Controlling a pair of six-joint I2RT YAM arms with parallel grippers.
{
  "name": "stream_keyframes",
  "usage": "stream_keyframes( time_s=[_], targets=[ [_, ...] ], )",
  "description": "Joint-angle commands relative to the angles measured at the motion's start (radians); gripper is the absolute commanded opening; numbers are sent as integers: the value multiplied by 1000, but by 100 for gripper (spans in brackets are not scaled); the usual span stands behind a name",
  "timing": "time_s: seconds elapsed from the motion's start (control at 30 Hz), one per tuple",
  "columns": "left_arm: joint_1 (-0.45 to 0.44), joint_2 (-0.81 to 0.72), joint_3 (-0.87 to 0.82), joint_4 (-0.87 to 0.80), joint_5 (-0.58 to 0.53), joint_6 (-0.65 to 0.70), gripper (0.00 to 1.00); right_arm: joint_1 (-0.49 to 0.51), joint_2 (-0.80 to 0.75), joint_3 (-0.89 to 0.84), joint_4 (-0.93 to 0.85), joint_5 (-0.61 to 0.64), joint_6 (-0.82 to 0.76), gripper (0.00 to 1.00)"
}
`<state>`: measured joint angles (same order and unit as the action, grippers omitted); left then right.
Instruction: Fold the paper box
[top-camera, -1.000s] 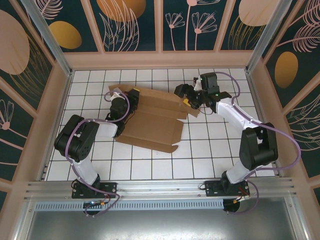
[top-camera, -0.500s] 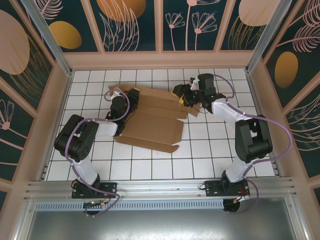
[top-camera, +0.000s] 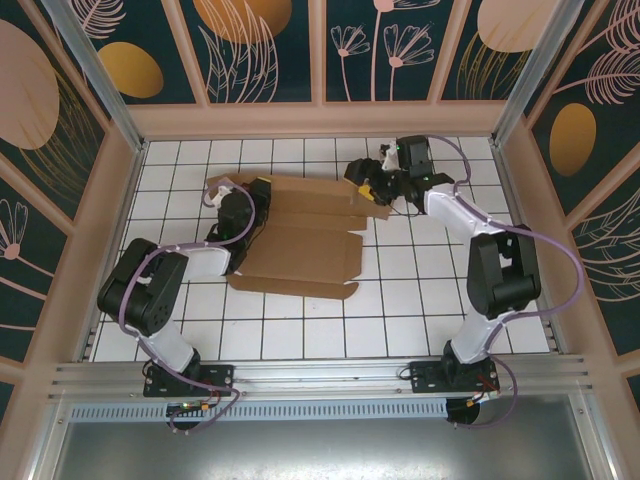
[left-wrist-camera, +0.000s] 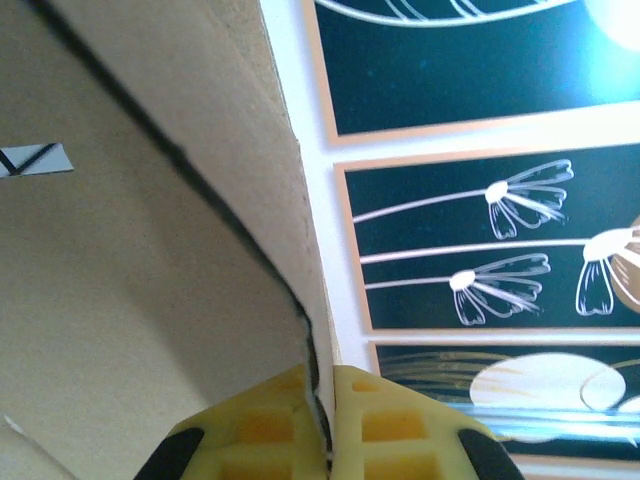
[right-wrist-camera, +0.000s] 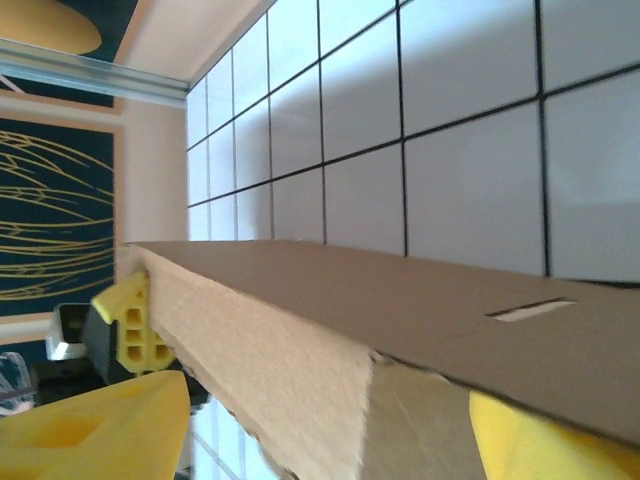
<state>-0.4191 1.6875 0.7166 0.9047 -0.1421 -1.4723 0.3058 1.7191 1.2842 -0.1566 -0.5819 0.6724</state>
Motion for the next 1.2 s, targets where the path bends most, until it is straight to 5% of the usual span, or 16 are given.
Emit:
stream_keyframes(
  time_s=[0.0, 0.33, 0.83, 1.17],
  targets=[
    [-4, -16, 32, -144, -53, 17, 0, -20, -121, -39, -71, 136, -127, 72],
    [3, 60, 154, -330, -83, 1, 0, 29, -161, -270, -29, 326, -194, 36],
    [3, 58, 160, -302, -54, 10, 0, 74, 94, -217, 75, 425, -194, 55],
    [3, 47, 133, -263, -33, 1, 0, 76, 192, -208, 168, 322, -186, 48]
  ],
)
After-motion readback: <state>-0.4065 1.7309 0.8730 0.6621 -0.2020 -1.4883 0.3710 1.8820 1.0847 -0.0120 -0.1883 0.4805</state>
